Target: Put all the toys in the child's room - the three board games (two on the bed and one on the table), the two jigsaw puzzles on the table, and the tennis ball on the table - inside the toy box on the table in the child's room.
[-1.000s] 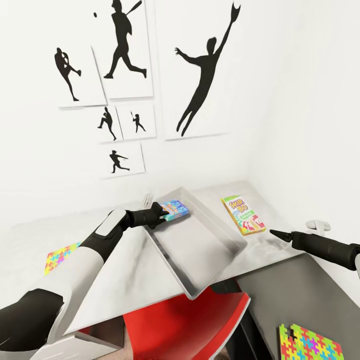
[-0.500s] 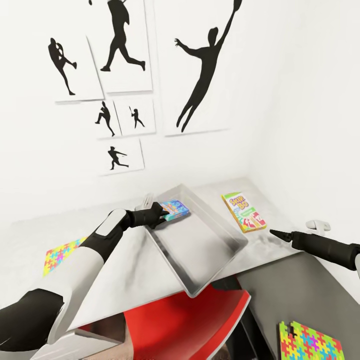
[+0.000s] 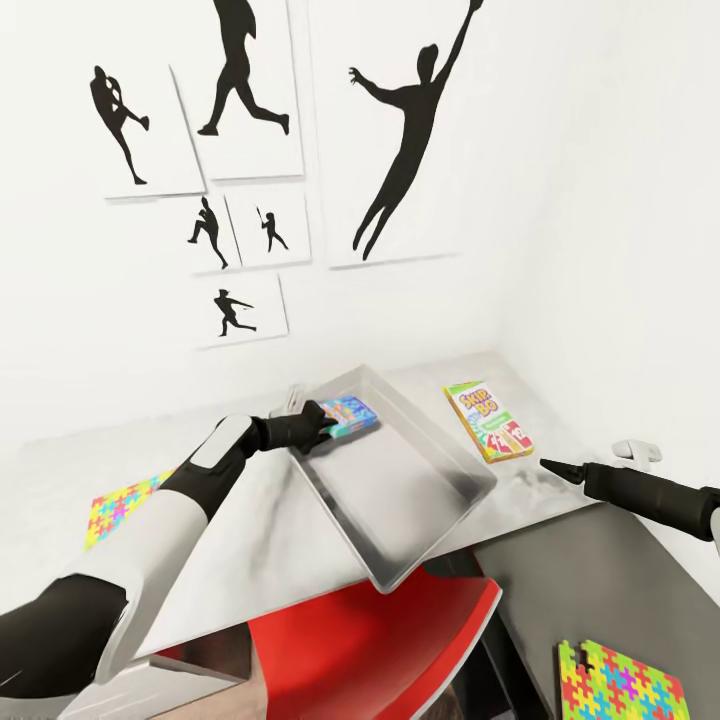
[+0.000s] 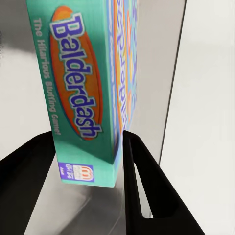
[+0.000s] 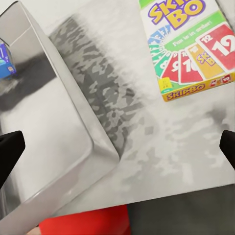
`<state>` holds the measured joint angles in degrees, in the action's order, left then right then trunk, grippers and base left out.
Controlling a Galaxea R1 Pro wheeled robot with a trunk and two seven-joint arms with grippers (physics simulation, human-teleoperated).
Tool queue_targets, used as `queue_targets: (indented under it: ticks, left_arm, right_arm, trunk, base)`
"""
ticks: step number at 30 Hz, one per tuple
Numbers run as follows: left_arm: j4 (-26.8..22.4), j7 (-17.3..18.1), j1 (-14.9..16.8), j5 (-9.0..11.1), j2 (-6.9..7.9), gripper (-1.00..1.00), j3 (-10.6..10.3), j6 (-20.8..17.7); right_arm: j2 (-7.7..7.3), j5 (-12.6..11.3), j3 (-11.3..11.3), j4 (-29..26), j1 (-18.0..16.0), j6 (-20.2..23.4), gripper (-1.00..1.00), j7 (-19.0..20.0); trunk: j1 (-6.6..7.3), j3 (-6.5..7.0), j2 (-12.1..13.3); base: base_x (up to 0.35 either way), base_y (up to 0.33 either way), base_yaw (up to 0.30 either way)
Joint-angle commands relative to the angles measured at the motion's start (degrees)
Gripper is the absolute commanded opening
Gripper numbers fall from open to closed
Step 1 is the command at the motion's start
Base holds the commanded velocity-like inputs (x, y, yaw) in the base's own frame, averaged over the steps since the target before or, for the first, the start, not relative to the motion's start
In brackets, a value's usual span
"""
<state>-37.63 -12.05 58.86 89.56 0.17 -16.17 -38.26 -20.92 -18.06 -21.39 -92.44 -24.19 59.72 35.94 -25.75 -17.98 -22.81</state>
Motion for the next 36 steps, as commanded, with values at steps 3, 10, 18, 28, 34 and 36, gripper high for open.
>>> queue_targets:
  ticks: [3,10,18,28,34,36]
  left_arm:
    - [-0.07,-0.57,0.39,0.62,0.01,-1.00,-0.09,0.01]
    - [-0.08,-0.60,1.20,0.60,0.01,-1.00,-0.09,0.04]
    - [-0.08,-0.60,2.02,0.57,0.01,-1.00,-0.14,0.10]
    - [-0.08,-0.66,2.36,0.53,0.01,-1.00,-0.18,0.10]
    - [-0.08,-0.68,2.39,0.53,0.05,-1.00,-0.18,0.11]
    - [-0.08,-0.68,2.39,0.53,0.07,-1.00,-0.18,0.11]
  right_arm:
    - [0.00,0.31,-0.10,-0.02,-0.06,0.28,1.00,0.45]
    - [0.00,0.31,-0.13,-0.02,-0.06,0.28,1.00,0.45]
    - [0.00,0.31,-0.12,-0.02,-0.06,0.28,1.00,0.45]
    - [0.00,0.31,-0.12,-0.02,-0.06,0.28,1.00,0.45]
    - [0.02,0.31,-0.12,-0.02,-0.06,0.28,1.00,0.45]
    - [0.01,0.31,-0.11,-0.02,-0.06,0.28,1.00,0.45]
  trunk:
    - [-0.03,-0.12,-0.11]
    - [-0.03,-0.13,-0.11]
    - [-0.03,-0.41,-0.11]
    - [-0.03,-1.25,-0.11]
    - [-0.03,-1.80,-0.11]
    - [-0.03,-1.98,-0.11]
  base:
    - [0.000,0.000,0.000]
    - [0.000,0.000,0.000]
    - [0.000,0.000,0.000]
    - [0.000,0.000,0.000]
    - [0.000,0.000,0.000]
    - [0.000,0.000,0.000]
